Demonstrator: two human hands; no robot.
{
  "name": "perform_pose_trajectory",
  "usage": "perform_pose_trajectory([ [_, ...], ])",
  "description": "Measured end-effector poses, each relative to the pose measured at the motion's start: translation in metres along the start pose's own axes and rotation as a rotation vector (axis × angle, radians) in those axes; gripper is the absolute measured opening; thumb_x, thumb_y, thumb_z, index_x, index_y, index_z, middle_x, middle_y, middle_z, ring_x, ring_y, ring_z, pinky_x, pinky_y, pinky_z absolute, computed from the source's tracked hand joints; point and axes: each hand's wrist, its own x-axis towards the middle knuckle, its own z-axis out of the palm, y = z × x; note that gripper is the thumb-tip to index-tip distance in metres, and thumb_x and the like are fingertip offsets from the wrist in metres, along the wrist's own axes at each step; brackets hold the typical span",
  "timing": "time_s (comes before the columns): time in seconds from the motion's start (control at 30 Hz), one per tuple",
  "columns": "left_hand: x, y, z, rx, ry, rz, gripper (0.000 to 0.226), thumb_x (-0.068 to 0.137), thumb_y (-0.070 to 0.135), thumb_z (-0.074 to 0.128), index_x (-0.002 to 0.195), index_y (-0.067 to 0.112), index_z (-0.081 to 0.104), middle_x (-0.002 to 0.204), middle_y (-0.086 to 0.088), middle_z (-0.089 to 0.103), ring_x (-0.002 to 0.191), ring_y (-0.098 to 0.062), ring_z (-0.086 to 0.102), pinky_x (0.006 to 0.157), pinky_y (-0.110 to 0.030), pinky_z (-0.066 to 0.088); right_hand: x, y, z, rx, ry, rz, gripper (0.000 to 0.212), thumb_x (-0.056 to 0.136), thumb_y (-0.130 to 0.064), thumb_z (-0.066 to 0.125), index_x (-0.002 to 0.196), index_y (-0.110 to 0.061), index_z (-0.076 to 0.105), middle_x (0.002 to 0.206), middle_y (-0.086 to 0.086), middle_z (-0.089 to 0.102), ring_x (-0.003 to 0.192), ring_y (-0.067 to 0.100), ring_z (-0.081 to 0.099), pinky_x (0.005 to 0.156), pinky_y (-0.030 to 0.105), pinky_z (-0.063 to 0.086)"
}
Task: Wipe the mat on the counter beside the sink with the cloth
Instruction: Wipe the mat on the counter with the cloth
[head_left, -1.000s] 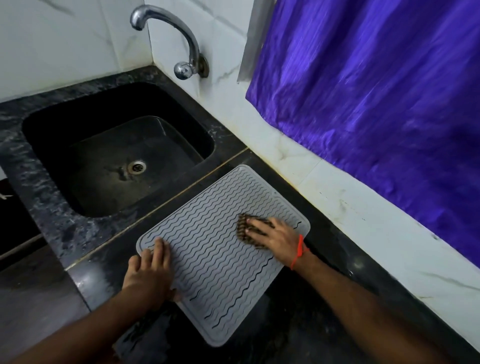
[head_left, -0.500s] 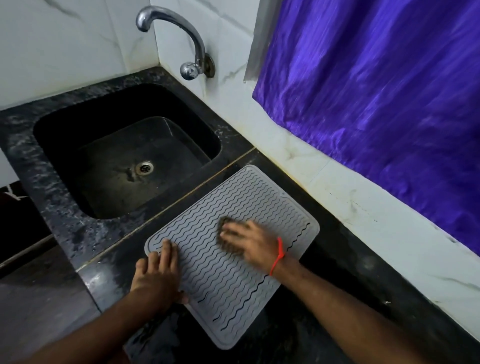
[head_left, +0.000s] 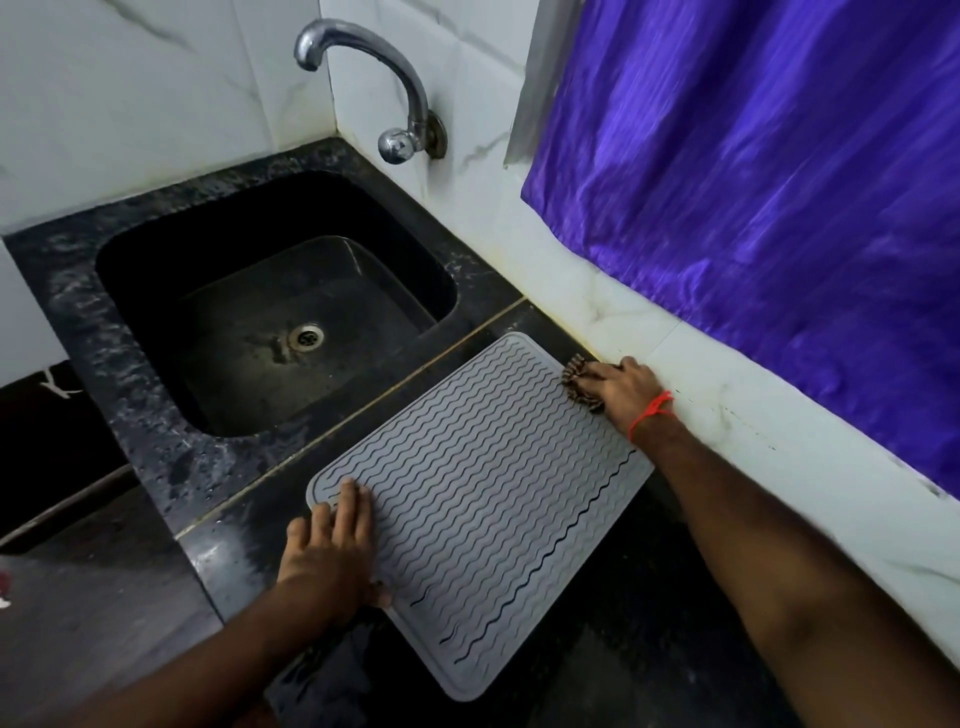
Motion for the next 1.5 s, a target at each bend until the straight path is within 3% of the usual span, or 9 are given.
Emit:
perform_pose_trajectory([
  [0.17,0.0,-0.002,0.001,-0.017,0.018,0.006,0.121,0.083,0.073,0.051,0.149,0.006,-0.026,0.159,-0.016,-0.028,0.146,-0.037,0.005,0.116,-0.05,0.015,-0.016,-0.037,-0.005,0.274,0.158,0.131,0.063,0.074,-0.002,0.055,0.131,-0.027,0.056,0.14,-0.003,0.05,0.104,0.033,0.051,0.089,0.04,0.046],
  [0.27,0.003,-0.003,0.002,-0.085,0.005,0.015,0.123,0.081,0.072,0.054,0.151,0.007,-0.023,0.159,-0.016,-0.027,0.147,-0.039,0.001,0.116,-0.054,0.011,-0.066,-0.104,-0.014,0.488,0.24,-0.043,0.063,0.071,-0.007,0.04,0.128,-0.023,0.059,0.135,-0.003,0.055,0.105,0.03,0.055,0.09,0.038,0.045],
  [0.4,0.003,-0.003,0.006,-0.157,-0.052,0.018,0.141,0.068,0.081,0.061,0.149,0.008,-0.029,0.156,-0.015,-0.035,0.147,-0.044,-0.01,0.117,-0.056,0.004,-0.152,-0.199,0.0,0.321,0.241,-0.393,0.058,0.074,-0.015,0.049,0.129,-0.032,0.054,0.135,-0.005,0.054,0.096,0.026,0.055,0.079,0.037,0.049],
  [0.5,-0.001,0.001,0.009,-0.162,-0.031,0.002,0.145,0.067,0.081,0.063,0.147,0.005,-0.031,0.155,-0.017,-0.036,0.147,-0.044,-0.012,0.117,-0.056,0.002,-0.171,-0.195,0.021,0.155,0.26,-0.467,0.047,0.086,-0.022,0.054,0.13,-0.037,0.051,0.138,-0.003,0.052,0.097,0.028,0.056,0.078,0.04,0.049],
  [0.63,-0.004,0.003,0.008,-0.157,-0.021,-0.002,0.144,0.068,0.078,0.065,0.147,0.002,-0.03,0.156,-0.02,-0.033,0.147,-0.045,-0.01,0.117,-0.057,0.003,-0.142,-0.107,0.041,0.053,0.31,-0.222,0.05,0.085,-0.015,0.036,0.127,-0.031,0.058,0.133,0.008,0.057,0.091,0.039,0.055,0.072,0.047,0.051],
  [0.83,-0.004,-0.001,0.008,-0.193,-0.052,0.022,0.142,0.069,0.073,0.069,0.148,0.006,-0.029,0.156,-0.017,-0.035,0.147,-0.044,-0.013,0.117,-0.057,0.0,-0.119,-0.083,0.029,0.235,0.095,0.215,0.055,0.073,-0.001,0.057,0.125,-0.018,0.062,0.135,0.013,0.054,0.104,0.044,0.053,0.091,0.047,0.044],
  [1.17,0.002,-0.002,0.006,-0.127,-0.055,0.022,0.123,0.084,0.062,0.063,0.15,0.002,-0.022,0.158,-0.02,-0.028,0.147,-0.045,-0.009,0.118,-0.056,0.002,-0.21,-0.305,-0.012,0.647,0.078,-0.044,0.049,0.077,-0.018,0.036,0.12,-0.018,0.061,0.123,0.008,0.054,0.106,0.032,0.053,0.092,0.04,0.049],
  [1.27,0.003,-0.004,0.007,-0.128,-0.059,0.025,0.125,0.083,0.064,0.063,0.15,0.003,-0.023,0.158,-0.019,-0.029,0.147,-0.045,-0.01,0.118,-0.056,0.002,-0.206,-0.288,-0.026,0.805,-0.005,-0.178,0.057,0.072,-0.022,0.03,0.117,-0.017,0.066,0.122,0.005,0.06,0.112,0.026,0.055,0.101,0.034,0.043],
  [1.5,-0.002,-0.004,0.004,-0.151,-0.076,0.024,0.129,0.08,0.061,0.068,0.15,0.005,-0.025,0.158,-0.016,-0.032,0.147,-0.043,-0.014,0.118,-0.056,-0.001,-0.163,-0.219,-0.015,0.628,0.069,0.139,0.046,0.076,0.001,0.054,0.12,-0.01,0.065,0.128,0.008,0.057,0.112,0.034,0.052,0.101,0.044,0.045],
])
